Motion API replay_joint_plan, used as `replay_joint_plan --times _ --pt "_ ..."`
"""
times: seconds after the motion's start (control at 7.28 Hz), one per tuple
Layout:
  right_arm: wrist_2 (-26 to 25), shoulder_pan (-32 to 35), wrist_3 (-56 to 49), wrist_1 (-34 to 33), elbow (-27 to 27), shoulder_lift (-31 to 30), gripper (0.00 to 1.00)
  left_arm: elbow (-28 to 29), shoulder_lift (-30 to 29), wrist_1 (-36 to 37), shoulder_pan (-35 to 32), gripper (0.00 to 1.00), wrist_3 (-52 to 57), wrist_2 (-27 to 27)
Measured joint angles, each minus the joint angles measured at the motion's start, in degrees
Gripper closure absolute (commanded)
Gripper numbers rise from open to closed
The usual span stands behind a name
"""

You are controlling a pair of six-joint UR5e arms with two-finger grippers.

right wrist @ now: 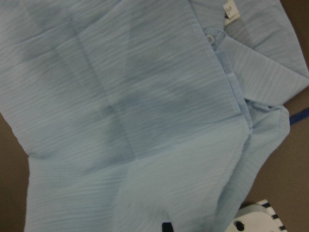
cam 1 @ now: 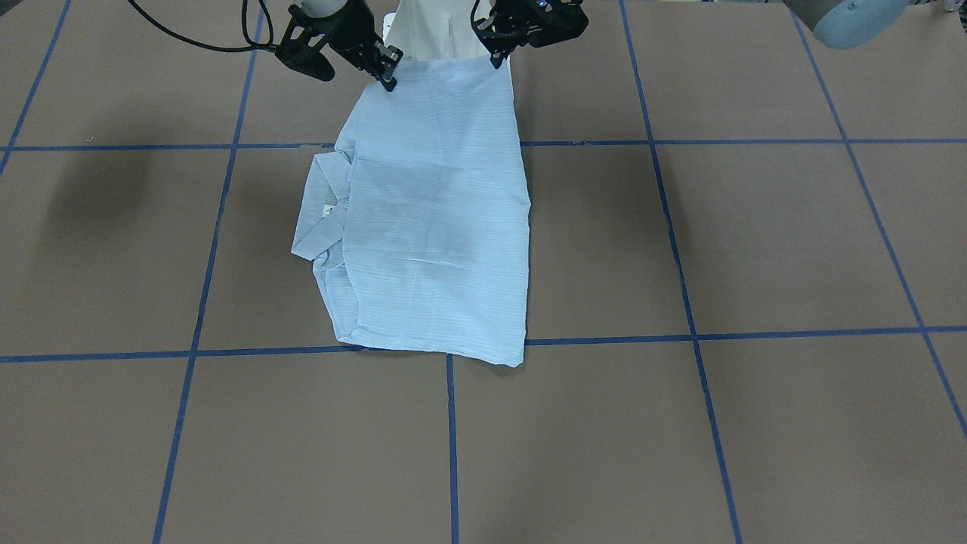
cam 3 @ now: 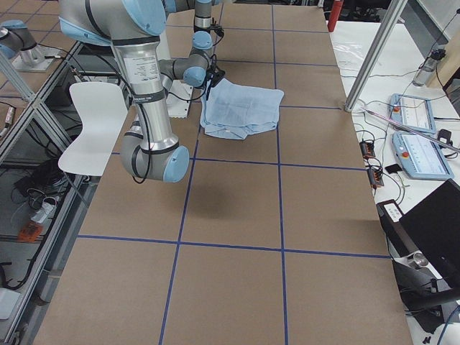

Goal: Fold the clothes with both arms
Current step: 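Lift the near edge with both grippers and fold it toward the collar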

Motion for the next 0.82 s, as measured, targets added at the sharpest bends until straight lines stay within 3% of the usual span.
replay_joint_plan --times 0.27,0.82 --pt "-0.43 4.5 -5.52 0.0 -4.01 2.31 1.0 4.24 -0.8 -7.97 -6.49 1.0 2.33 -0.21" --pt "-1.21 12.55 -16.47 0.13 -14.29 7.38 1.0 22.84 -5.43 -24.93 -17.45 1.0 5.76 -0.37"
